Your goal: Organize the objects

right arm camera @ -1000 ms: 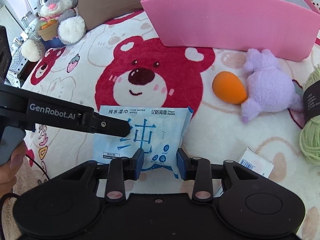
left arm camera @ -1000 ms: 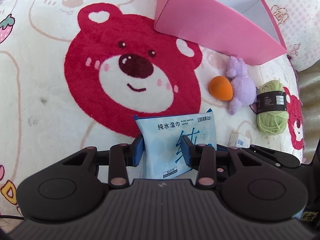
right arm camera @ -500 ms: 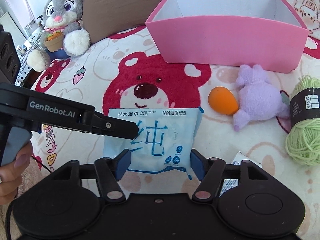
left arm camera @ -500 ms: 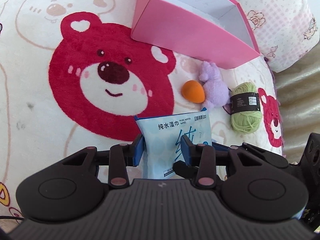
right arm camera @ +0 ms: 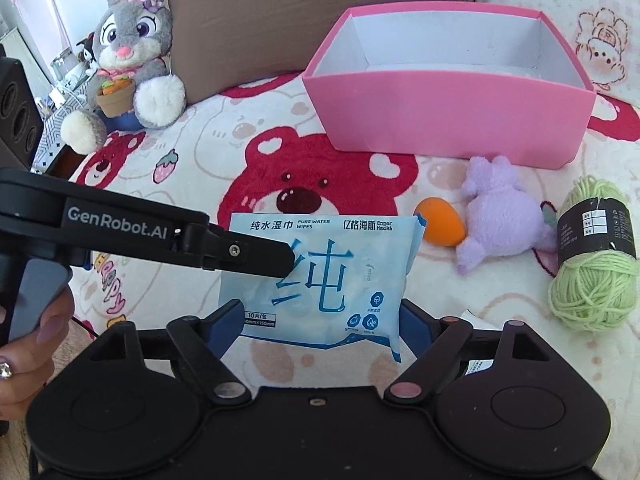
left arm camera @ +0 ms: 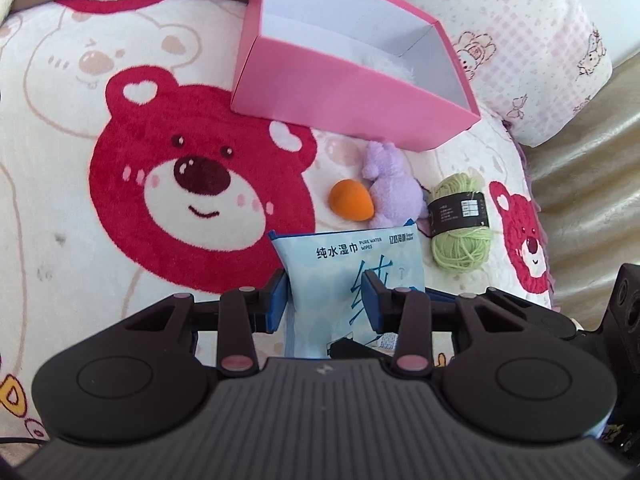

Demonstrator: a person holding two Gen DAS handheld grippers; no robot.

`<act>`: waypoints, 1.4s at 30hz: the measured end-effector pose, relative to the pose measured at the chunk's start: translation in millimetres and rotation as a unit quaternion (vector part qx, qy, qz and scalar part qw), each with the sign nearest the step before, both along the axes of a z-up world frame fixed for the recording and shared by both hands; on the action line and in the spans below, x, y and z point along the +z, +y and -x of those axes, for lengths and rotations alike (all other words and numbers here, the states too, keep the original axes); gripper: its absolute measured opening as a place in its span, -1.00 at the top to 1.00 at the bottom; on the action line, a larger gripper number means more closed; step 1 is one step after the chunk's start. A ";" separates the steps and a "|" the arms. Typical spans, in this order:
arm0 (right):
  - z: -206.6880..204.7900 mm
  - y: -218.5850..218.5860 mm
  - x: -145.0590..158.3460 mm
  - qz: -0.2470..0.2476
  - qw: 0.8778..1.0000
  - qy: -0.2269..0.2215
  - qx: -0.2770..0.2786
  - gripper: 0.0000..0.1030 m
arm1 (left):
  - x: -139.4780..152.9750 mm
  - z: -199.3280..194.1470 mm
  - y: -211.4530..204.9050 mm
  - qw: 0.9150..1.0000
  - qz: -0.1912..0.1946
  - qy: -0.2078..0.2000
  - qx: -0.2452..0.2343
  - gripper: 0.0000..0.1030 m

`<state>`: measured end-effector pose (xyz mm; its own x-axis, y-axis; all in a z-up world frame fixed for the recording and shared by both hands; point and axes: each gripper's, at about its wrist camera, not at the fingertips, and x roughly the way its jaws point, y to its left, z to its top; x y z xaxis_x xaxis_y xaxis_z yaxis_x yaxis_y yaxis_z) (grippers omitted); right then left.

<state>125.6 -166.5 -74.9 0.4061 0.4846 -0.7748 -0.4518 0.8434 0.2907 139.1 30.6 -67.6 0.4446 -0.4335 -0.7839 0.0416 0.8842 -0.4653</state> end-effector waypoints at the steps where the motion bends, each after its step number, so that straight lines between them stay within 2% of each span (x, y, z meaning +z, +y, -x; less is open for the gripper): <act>1: 0.4 -0.1 1.1 -0.002 1.000 -0.002 -0.003 -0.69 | 3.5 0.7 -0.7 1.000 -0.001 -0.005 -0.001 0.26; 5: 0.8 0.2 6.7 -0.004 1.000 -0.003 -0.005 -0.69 | 11.5 4.8 -2.9 1.000 -0.011 -0.011 0.000 0.26; 9: 4.4 0.3 23.0 0.017 0.999 -0.033 0.005 -0.69 | 22.0 7.8 -2.7 1.000 0.000 -0.018 -0.001 0.26; 13: 2.6 -3.1 42.0 0.013 0.999 -0.047 0.001 -0.69 | 41.0 10.7 -5.4 0.999 -0.002 -0.034 -0.010 0.26; 25: -6.0 -0.3 99.3 0.027 0.990 -0.135 0.031 -0.68 | 98.9 -8.7 1.6 0.997 0.001 -0.081 -0.014 0.26; 31: -20.0 -0.8 119.8 0.028 0.986 -0.163 0.033 -0.59 | 124.1 -25.2 -0.9 0.995 -0.005 -0.102 -0.006 0.26; 35: -35.6 -2.5 131.1 0.015 0.986 -0.165 0.033 -0.45 | 136.5 -30.4 -3.3 0.994 -0.015 -0.111 0.012 0.26; 42: -65.1 -5.9 136.3 -0.008 0.986 -0.166 0.017 -0.13 | 146.4 -56.2 0.6 0.992 -0.010 -0.121 0.037 0.24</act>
<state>190.7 -172.4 61.4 0.6188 0.5131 -0.5949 -0.5523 0.8227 0.1351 195.3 31.2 78.8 0.6517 -0.3781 -0.6575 0.0843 0.8976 -0.4326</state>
